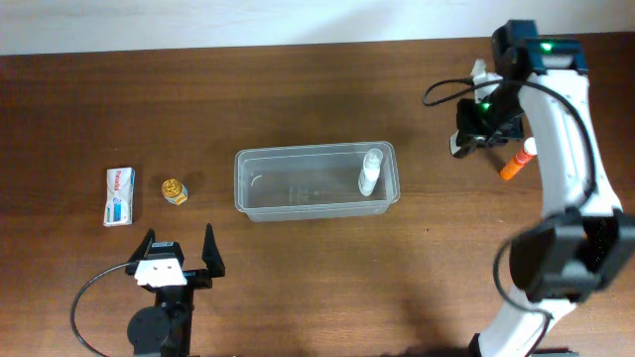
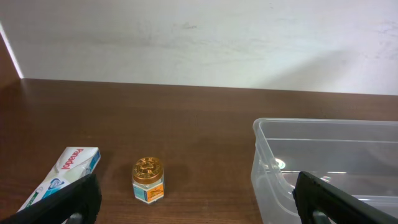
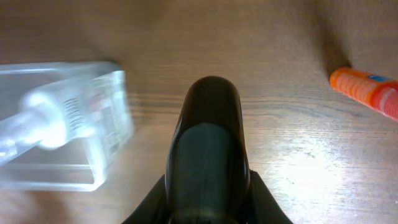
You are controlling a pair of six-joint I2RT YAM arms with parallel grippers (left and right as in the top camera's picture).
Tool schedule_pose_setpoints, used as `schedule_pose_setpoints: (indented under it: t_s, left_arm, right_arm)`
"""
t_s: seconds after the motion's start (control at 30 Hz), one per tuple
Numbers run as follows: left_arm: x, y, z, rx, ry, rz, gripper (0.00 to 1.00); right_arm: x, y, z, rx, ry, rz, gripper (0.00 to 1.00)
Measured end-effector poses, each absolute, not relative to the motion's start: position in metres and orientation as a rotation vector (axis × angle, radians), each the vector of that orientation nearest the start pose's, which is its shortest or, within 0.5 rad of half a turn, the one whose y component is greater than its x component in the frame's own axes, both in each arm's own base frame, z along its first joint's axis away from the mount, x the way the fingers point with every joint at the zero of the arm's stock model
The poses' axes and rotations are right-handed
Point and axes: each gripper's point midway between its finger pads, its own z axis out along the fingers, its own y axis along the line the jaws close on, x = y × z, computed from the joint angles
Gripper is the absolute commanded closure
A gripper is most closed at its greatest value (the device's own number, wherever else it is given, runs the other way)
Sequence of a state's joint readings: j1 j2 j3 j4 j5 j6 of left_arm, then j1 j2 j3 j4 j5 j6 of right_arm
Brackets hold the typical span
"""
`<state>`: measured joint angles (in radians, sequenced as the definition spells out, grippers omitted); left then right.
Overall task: Pack container
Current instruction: 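Carry dark brown bottle over the container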
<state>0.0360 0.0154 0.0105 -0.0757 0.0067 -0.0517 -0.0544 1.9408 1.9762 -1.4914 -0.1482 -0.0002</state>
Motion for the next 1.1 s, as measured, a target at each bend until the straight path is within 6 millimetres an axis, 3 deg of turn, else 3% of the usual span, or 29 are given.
schedule_pose_setpoints:
  t_s: [0.1, 0.27, 0.57, 0.77, 1.1]
  left_arm:
    - [0.246, 0.008, 0.157, -0.067, 1.650, -0.017, 0.01]
    - [0.246, 0.008, 0.157, -0.067, 1.650, -0.017, 0.01]
    - [0.246, 0.008, 0.157, -0.067, 1.650, -0.017, 0.01]
    - [0.246, 0.008, 0.157, -0.067, 1.650, -0.017, 0.01]
    - [0.246, 0.008, 0.157, -0.067, 1.650, -0.017, 0.01]
  right_arm:
    - [0.380, 0.027, 0.217, -0.013, 2.931, 0.261, 0.79]
    - [0.367, 0.085, 0.255, -0.230, 2.801, 0.336, 0.79]
    - [0.350, 0.188, 0.275, -0.505, 2.659, 0.441, 0.79]
    - [0.342, 0.220, 0.261, -0.504, 2.691, 0.370, 0.78]
    - [0.357, 0.233, 0.189, -0.415, 2.863, 0.174, 0.78]
